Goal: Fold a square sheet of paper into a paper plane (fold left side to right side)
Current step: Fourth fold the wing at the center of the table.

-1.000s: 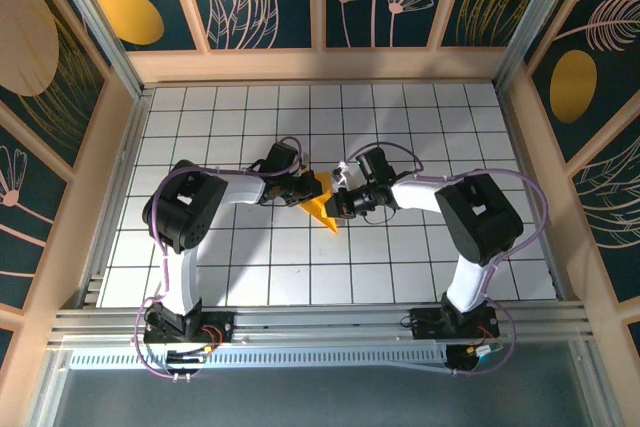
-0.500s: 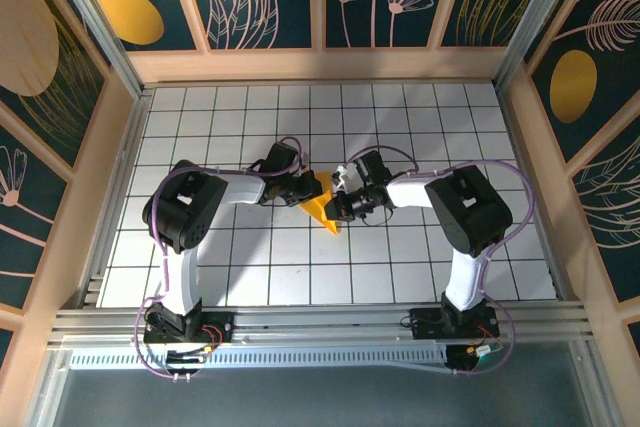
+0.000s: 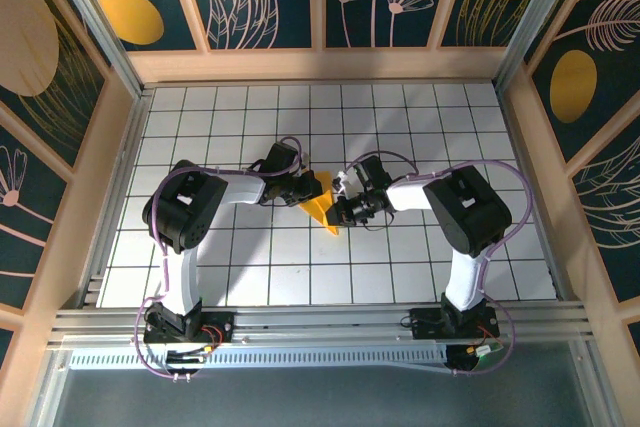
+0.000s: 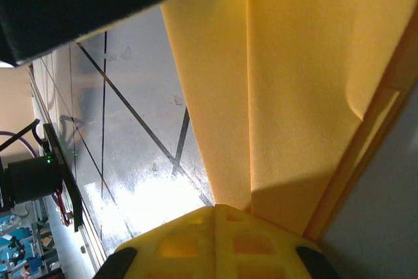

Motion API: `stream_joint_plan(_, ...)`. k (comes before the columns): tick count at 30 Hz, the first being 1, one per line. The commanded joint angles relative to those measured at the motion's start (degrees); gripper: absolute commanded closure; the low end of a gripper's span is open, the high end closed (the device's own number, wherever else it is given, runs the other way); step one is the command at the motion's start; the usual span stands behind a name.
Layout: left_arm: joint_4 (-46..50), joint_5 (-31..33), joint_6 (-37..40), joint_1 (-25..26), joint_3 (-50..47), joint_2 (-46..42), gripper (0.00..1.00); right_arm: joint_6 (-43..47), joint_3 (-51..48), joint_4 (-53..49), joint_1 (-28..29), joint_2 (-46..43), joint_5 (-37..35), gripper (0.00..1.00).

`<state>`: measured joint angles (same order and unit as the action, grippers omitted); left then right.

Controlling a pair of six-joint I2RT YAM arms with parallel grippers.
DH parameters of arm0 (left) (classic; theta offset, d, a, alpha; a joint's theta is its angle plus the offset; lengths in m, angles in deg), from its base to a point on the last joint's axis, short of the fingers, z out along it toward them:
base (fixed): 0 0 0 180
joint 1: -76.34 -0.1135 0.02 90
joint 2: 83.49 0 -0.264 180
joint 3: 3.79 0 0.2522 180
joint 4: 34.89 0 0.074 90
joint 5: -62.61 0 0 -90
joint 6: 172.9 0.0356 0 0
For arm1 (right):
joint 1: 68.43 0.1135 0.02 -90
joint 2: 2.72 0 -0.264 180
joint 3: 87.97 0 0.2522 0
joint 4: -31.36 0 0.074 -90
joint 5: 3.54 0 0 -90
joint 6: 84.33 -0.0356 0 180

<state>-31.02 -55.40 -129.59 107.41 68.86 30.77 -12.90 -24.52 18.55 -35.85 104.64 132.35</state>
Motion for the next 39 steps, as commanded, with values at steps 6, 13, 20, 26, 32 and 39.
stream_joint_plan(6,5.9,5.8,1.0,-0.2,-1.5,2.9,1.00,0.9,-2.1,-2.8,0.9,-0.6,-1.8,1.00)
stream_joint_plan(13,5.9,5.8,1.0,-0.3,-1.5,3.0,1.00,1.9,-1.6,-5.0,1.0,-2.2,-3.5,1.00)
stream_joint_plan(20,5.9,5.8,0.9,-0.2,-1.5,3.1,1.00,1.5,-1.1,-5.2,0.9,-4.6,-3.1,1.00)
stream_joint_plan(26,5.9,5.7,0.9,-0.2,-1.4,3.0,1.00,1.7,-1.6,-5.1,1.0,-3.8,-2.8,1.00)
stream_joint_plan(32,6.0,5.8,1.0,-0.2,-1.3,3.1,1.00,2.2,-2.4,-5.7,1.0,-3.3,-3.5,1.00)
stream_joint_plan(39,6.0,5.7,1.0,-0.3,-1.3,3.3,1.00,2.7,-2.7,-6.9,1.0,-3.3,-4.1,1.00)
